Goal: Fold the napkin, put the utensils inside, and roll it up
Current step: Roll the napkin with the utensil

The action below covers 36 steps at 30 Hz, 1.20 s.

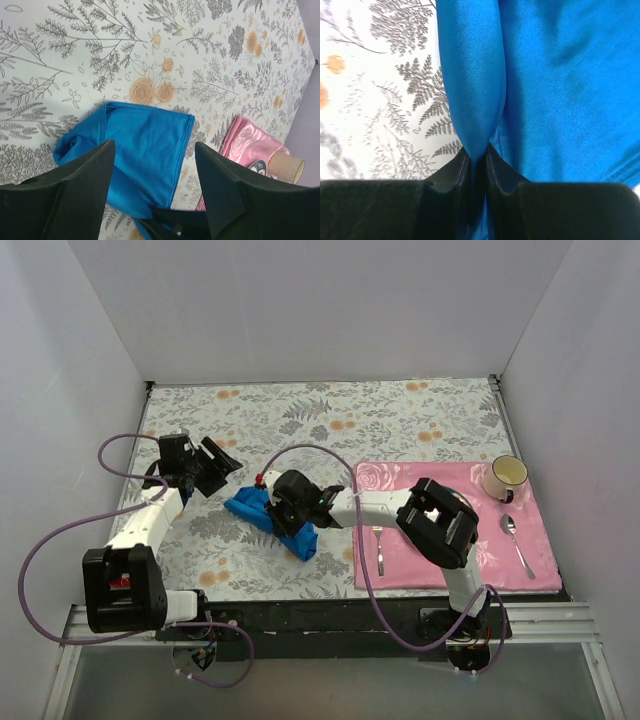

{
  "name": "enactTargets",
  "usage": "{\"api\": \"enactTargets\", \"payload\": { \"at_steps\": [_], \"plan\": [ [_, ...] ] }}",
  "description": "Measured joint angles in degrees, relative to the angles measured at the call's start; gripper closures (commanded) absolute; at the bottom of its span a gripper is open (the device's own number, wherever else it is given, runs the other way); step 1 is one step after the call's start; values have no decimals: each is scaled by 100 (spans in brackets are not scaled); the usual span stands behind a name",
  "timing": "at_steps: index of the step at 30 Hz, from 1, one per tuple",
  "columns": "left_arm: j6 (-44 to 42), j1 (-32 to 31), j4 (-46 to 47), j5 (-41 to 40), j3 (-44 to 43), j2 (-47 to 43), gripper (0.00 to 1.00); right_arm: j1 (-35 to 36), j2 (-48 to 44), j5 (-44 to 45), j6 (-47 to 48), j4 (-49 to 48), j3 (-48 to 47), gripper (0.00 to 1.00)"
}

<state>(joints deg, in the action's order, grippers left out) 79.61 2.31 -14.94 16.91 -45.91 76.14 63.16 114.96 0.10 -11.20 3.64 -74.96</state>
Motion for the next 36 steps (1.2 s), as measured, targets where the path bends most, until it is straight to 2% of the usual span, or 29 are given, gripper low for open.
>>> {"api": "enactTargets", "payload": {
  "at_steps": [4, 9, 15, 20, 28, 33, 36],
  "plan": [
    [-33, 0, -166, 190, 129, -332, 48, -566, 31, -1440, -470, -468, 247, 80],
    [55, -2, -28, 1161, 793, -448, 59, -1207, 431, -3141, -1154, -986, 295, 76],
    [643, -24, 984, 2214, 1906, -638, 66, -1622, 887, -4557, -2162, -1884, 472, 74],
    [1115, -33, 2155, 2638, 2234, -273, 71, -1744, 1069, -5156, -2927, -2483, 732, 73],
    [1574, -33, 3300, 2531, 2435, 350, 76, -1784, 1154, -5300, -3377, -2662, 732, 68],
    [1558, -39, 3298, 1985, 2476, 616, 78, -1781, 1128, -5329, -3414, -2647, 730, 54],
    [1506, -39, 3165, 1714, 2398, 833, 79, -1779, 984, -5254, -3187, -2304, 678, 45]
  ]
}}
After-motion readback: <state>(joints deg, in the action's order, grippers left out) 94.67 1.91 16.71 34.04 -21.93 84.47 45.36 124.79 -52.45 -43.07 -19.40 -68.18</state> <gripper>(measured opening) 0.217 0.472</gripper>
